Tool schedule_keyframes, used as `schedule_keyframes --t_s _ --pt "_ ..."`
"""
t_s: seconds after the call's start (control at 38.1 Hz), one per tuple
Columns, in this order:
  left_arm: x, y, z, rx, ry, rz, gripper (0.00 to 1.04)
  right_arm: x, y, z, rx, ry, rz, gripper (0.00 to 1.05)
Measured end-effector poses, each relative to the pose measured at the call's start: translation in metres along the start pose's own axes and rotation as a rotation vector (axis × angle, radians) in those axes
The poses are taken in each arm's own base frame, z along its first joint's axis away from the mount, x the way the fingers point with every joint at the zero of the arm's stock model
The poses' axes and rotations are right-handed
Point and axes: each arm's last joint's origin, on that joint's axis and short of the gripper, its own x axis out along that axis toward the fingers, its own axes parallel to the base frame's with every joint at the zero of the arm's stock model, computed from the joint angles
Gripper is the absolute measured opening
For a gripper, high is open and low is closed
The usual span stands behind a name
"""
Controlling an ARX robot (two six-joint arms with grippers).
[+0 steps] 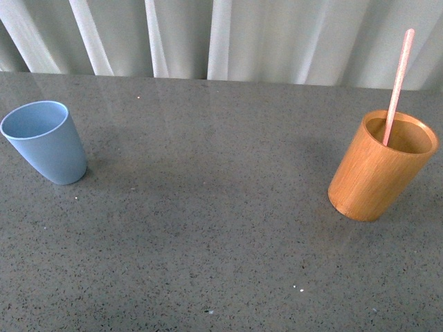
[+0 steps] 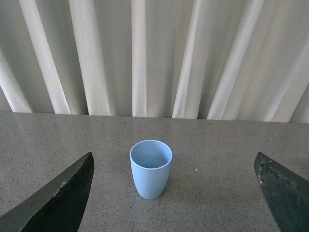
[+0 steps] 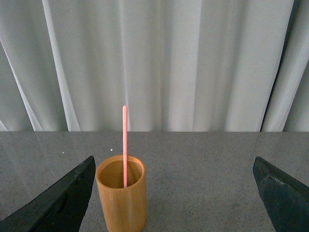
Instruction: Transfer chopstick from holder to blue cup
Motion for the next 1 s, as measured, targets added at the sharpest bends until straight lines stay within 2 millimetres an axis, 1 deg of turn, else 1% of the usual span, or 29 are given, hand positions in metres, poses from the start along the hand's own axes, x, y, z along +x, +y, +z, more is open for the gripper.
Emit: schedule_keyframes --t_s 1.0 --pt "0.0 0.0 0.0 0.0 0.0 0.0 0.98 0.0 0.0 0.0 0.0 0.0 0.0 0.95"
